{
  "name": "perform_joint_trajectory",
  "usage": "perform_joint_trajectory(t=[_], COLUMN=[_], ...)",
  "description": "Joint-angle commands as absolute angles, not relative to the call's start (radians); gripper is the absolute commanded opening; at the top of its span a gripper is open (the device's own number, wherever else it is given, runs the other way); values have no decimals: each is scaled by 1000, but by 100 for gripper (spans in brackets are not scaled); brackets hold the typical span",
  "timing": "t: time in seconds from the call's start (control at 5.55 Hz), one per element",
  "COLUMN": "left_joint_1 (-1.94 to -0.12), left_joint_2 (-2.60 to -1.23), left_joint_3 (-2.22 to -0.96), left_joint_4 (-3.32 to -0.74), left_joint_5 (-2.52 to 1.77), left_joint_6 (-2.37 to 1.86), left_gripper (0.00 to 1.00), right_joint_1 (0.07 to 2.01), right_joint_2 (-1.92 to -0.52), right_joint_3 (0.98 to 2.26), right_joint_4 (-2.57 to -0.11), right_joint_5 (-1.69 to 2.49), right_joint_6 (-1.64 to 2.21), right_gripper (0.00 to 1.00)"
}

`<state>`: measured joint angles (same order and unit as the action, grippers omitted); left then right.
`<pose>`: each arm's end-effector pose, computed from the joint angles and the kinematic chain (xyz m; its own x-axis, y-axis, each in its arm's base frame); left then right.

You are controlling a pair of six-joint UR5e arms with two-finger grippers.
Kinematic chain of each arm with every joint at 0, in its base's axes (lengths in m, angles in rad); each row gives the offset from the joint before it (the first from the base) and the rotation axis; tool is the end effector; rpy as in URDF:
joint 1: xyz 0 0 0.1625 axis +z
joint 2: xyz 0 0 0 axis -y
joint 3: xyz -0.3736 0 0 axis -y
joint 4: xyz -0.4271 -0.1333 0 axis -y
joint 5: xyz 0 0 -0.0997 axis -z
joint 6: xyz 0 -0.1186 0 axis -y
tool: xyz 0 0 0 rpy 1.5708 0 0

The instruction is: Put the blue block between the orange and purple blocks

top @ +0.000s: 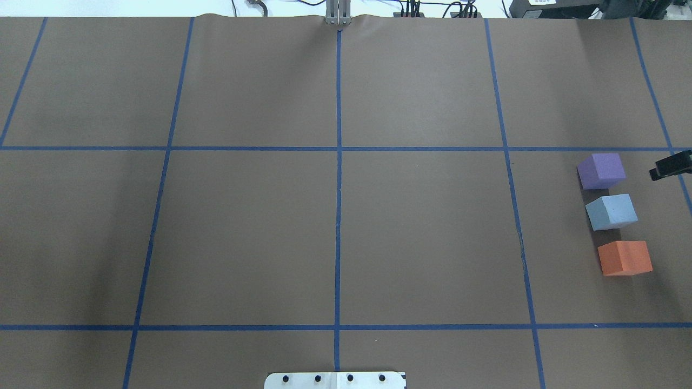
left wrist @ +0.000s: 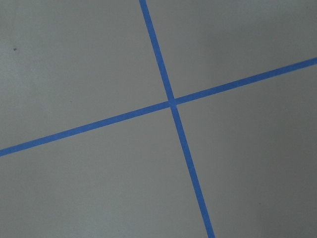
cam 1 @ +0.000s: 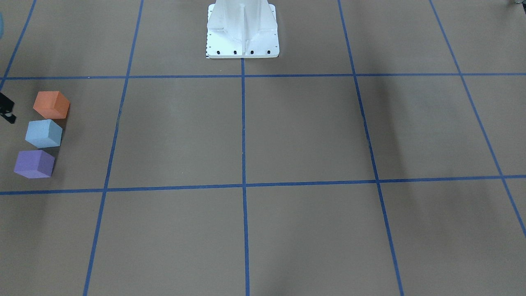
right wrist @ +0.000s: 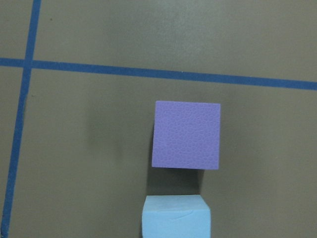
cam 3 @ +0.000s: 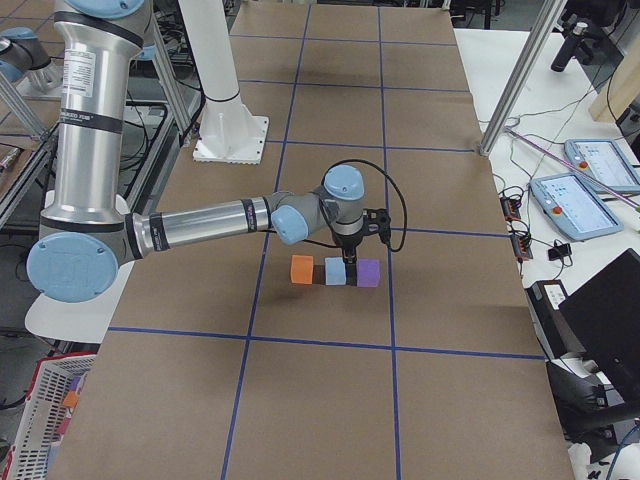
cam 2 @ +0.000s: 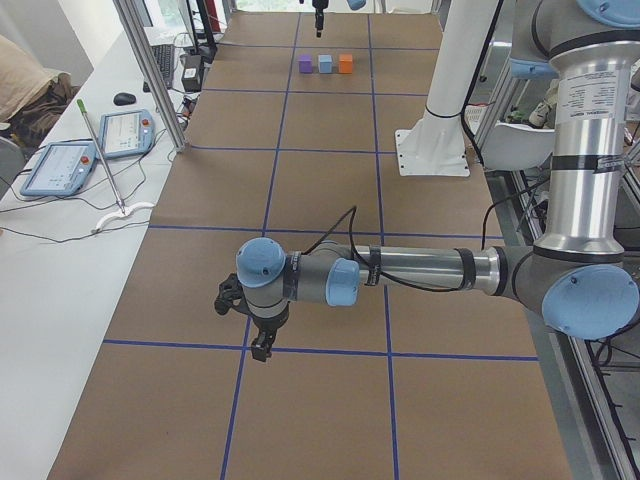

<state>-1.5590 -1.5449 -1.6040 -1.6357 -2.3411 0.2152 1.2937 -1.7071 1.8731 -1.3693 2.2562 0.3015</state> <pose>-0.0445 -0.5236 0.6106 0.6980 0.2703 -0.6631 -0.1646 0.9618 0.2188 -0.0798 -0.4935 0.5119 0.7274 -0.1446 0.6708 0.0411 0.9850 0.1677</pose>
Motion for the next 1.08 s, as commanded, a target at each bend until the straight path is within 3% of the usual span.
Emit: perform_joint_trajectory(t=[0.0, 0.36, 0.9], left_joint_1=[-1562, -1575, -1575], left_joint_2=[-1539, -1534, -1532], left_joint_3=[-1602, -1611, -1621], left_joint_4=[-1637, -1632, -1638], left_joint_5=[-2339, -2342, -2342], left_joint_6=[215, 207, 215], left_gripper=[100, 100, 100], right_joint_1=[1539, 1594, 1592], right_joint_2=[-1701, -1779, -1767], right_joint_3=[1861, 1848, 1833], right_joint_4=[-1633, -1651, -1648], right_joint_5=[2281, 2269, 2269], right_joint_6=[-130, -247, -242], right_gripper=[99, 100, 100])
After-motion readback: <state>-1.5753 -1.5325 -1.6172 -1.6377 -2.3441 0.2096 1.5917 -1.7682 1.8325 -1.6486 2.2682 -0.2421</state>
